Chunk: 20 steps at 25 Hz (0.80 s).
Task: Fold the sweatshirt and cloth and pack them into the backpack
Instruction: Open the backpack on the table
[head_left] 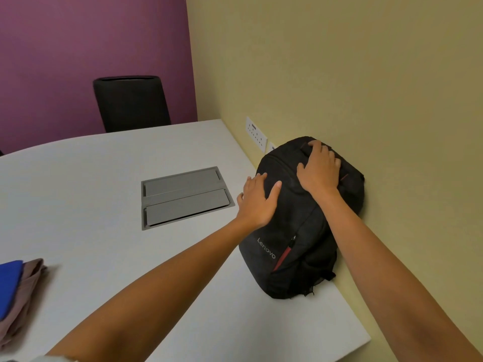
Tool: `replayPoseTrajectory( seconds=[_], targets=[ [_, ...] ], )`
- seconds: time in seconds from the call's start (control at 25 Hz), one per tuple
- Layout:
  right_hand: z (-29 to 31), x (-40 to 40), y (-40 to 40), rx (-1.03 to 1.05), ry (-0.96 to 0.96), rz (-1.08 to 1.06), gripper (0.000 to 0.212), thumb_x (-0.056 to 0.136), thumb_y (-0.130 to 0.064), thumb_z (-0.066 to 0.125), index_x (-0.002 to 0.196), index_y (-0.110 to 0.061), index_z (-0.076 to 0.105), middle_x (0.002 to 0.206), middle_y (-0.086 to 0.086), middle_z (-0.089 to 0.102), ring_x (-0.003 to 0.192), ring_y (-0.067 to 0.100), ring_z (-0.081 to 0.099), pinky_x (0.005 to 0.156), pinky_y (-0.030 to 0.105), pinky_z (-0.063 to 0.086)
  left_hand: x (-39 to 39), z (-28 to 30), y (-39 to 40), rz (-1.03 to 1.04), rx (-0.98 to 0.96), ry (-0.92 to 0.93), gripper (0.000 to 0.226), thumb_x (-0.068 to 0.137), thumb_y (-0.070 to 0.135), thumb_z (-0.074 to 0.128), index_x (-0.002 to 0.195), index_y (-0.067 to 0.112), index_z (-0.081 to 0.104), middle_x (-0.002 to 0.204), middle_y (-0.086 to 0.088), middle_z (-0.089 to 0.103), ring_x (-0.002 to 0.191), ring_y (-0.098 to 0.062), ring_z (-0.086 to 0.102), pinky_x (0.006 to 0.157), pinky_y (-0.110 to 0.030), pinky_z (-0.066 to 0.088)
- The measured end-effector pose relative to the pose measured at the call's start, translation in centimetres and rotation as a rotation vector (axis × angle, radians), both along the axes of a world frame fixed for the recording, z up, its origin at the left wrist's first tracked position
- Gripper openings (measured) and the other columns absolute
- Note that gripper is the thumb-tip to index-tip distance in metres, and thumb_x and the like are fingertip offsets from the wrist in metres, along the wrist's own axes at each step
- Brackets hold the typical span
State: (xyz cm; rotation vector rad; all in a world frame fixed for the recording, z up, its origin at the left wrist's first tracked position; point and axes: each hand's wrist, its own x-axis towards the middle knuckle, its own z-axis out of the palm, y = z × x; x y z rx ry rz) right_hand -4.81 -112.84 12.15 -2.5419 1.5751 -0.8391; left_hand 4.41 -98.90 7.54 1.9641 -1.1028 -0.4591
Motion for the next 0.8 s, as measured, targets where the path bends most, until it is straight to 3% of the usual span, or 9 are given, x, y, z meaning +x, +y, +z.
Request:
replayPoseTrajectory(
  seconds=[0.12, 0.2, 0.32, 0.4, 0.52, 0.64, 0.8],
  targets=[
    [0.6, 0.3, 0.5, 0.046, -0.095, 0.012, 0.052, 0.093, -0.023, 0.061, 0.139, -0.010, 0.040, 0.125, 0.012, 0.063, 0.116, 0.032, 0.059, 0.099, 0.046, 0.043, -0.9, -0.1, -0.1, -0.015, 0.020, 0.011, 0.062, 0.102, 0.057, 0.034, 0.155, 0.024, 0.027, 0.164, -0.001, 0.024, 0.154, -0.023, 0.012, 0.121, -0.054, 0.010],
    [1.3, 0.6, 0.9, 0.149, -0.101, -0.029, 0.049, 0.095, -0.024, 0.059, 0.138, -0.008, 0.042, 0.124, 0.015, 0.063, 0.112, 0.034, 0.061, 0.089, 0.043, 0.047, -1.2, -0.2, 0.0, -0.022, 0.028, 0.020, 0.063, 0.102, 0.057, 0.035, 0.155, 0.024, 0.028, 0.164, -0.001, 0.026, 0.153, -0.024, 0.017, 0.120, -0.056, 0.013],
    [2.8, 1.3, 1.3, 0.295, -0.032, -0.049, 0.033, 0.095, -0.028, 0.055, 0.119, -0.006, 0.059, 0.116, 0.014, 0.066, 0.103, 0.033, 0.063, 0.070, 0.033, 0.043, -1.4, -0.1, 0.5, -0.044, 0.031, 0.048, 0.067, 0.099, 0.060, 0.039, 0.154, 0.023, 0.028, 0.162, -0.002, 0.029, 0.151, -0.025, 0.023, 0.120, -0.058, 0.019],
    [3.5, 2.4, 1.7, 0.419, -0.016, -0.010, 0.026, 0.090, -0.026, 0.054, 0.098, -0.005, 0.068, 0.098, 0.010, 0.073, 0.090, 0.029, 0.067, 0.064, 0.031, 0.046, -1.5, 0.1, 1.1, -0.073, 0.020, 0.144, 0.085, 0.087, 0.072, 0.048, 0.154, 0.024, 0.027, 0.160, -0.001, 0.033, 0.147, -0.025, 0.031, 0.118, -0.058, 0.026],
    [4.0, 4.2, 2.8, 0.591, -0.086, 0.035, 0.020, 0.087, -0.019, 0.055, 0.085, -0.008, 0.071, 0.073, -0.001, 0.074, 0.079, 0.021, 0.072, 0.079, 0.039, 0.058, -1.5, 0.6, 2.3, -0.102, 0.010, 0.368, 0.127, 0.052, 0.084, 0.072, 0.154, 0.028, 0.021, 0.156, 0.002, 0.037, 0.141, -0.022, 0.041, 0.115, -0.053, 0.036],
    [4.3, 6.3, 4.1, 0.715, -0.228, 0.043, 0.023, 0.094, -0.017, 0.052, 0.077, -0.011, 0.066, 0.071, -0.001, 0.073, 0.070, 0.015, 0.069, 0.082, 0.036, 0.059, -1.0, 1.4, 4.0, -0.163, 0.009, 0.499, 0.134, 0.056, 0.063, 0.087, 0.158, 0.028, 0.009, 0.162, 0.001, 0.025, 0.146, -0.020, 0.032, 0.120, -0.043, 0.031],
    [5.9, 8.5, 7.0, 0.885, -0.399, 0.030, 0.031, 0.101, -0.009, 0.046, 0.071, -0.007, 0.055, 0.068, 0.003, 0.061, 0.053, 0.011, 0.058, 0.048, 0.019, 0.039, -0.3, 1.5, 5.7, -0.155, -0.060, 0.592, 0.128, 0.064, 0.045, 0.091, 0.158, 0.024, 0.007, 0.158, 0.000, 0.033, 0.142, -0.019, 0.038, 0.118, -0.039, 0.034]
  ],
)
